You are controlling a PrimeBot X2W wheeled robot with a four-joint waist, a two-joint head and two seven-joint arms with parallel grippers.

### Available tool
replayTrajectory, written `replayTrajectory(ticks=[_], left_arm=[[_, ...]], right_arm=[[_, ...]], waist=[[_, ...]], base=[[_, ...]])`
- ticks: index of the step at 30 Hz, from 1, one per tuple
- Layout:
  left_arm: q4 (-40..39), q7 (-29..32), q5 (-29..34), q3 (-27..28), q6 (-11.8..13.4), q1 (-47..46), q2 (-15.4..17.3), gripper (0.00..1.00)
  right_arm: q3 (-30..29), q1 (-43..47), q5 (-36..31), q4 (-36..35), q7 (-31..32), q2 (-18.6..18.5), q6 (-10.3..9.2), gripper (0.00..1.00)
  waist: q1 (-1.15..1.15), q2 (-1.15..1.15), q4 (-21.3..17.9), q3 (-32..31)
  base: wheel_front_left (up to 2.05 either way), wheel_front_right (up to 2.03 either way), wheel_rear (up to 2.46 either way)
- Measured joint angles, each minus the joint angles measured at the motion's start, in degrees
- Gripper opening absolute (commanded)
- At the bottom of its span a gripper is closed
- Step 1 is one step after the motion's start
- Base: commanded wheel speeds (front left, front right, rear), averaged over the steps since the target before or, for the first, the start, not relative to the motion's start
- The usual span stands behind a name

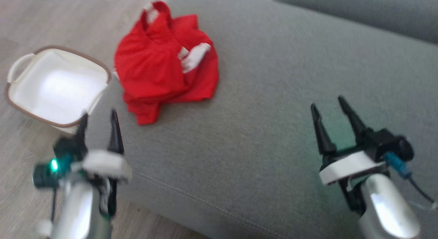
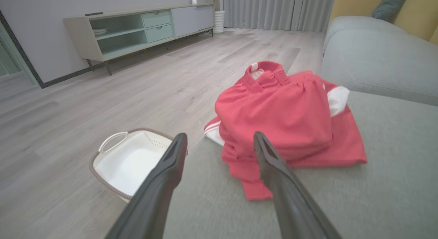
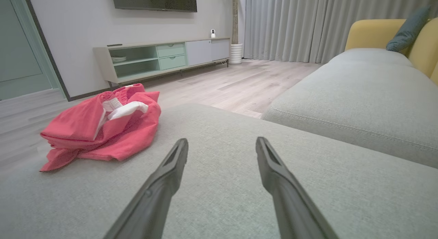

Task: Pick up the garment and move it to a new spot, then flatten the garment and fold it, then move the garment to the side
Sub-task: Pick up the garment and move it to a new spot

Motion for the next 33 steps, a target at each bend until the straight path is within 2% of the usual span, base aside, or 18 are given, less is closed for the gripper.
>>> replayTrajectory(ticks=[6,10,19,20,21,22,26,29,33], left_arm=[[4.6,0.0,0.0,1.4,-2.5,-11.8,0.1,1.0],[11.3,0.0,1.2,2.3,-2.7,-19.1,1.0,1.0],[27.3,0.0,2.6,3.1,0.6,-28.7,2.5,1.0],[28.9,0.0,2.6,3.1,0.7,-29.6,2.6,0.8],[30.3,0.0,2.6,3.0,1.0,-30.4,2.7,0.22],[31.0,0.0,2.6,3.0,1.0,-31.0,2.8,0.0],[29.7,0.0,2.7,2.9,1.6,-32.3,3.3,0.0],[25.9,0.0,3.7,2.2,1.6,-32.3,3.9,0.0],[20.8,0.0,3.6,1.3,0.7,-32.7,3.9,0.0]], right_arm=[[2.3,-3.9,0.1,-3.2,0.0,-4.2,0.0,1.0],[3.4,-6.8,0.7,-5.3,0.0,-6.0,0.0,1.0],[4.2,-9.0,1.4,-5.9,0.0,-7.2,0.0,1.0],[4.1,-9.3,1.7,-5.9,0.0,-7.3,0.0,1.0],[4.0,-9.5,1.8,-5.9,0.0,-7.4,0.0,1.0],[4.0,-9.7,1.8,-5.9,0.0,-7.5,0.0,1.0],[3.7,-9.7,1.8,-5.7,0.0,-7.4,0.0,1.0],[3.3,-9.7,2.3,-5.5,0.0,-6.8,0.01,1.0],[3.0,-9.6,2.8,-5.0,0.0,-5.9,0.0,1.0]], waist=[[0.01,0.0,-3.0,6.0],[0.01,0.0,-5.9,10.9],[0.02,0.0,-10.6,17.1],[0.01,0.0,-10.9,17.6],[0.01,0.0,-11.2,17.9],[0.01,0.0,-11.5,18.2],[0.01,0.0,-11.8,18.0],[0.0,0.0,-11.7,17.0],[0.0,0.0,-11.7,15.5]], base=[[0.0,0.0,0.0],[0.0,0.0,0.0],[0.0,0.0,0.0],[0.0,0.0,0.0],[0.0,0.0,0.0],[0.0,0.0,0.0],[0.0,0.0,0.0],[0.0,0.0,0.0],[0.0,0.0,0.0]])
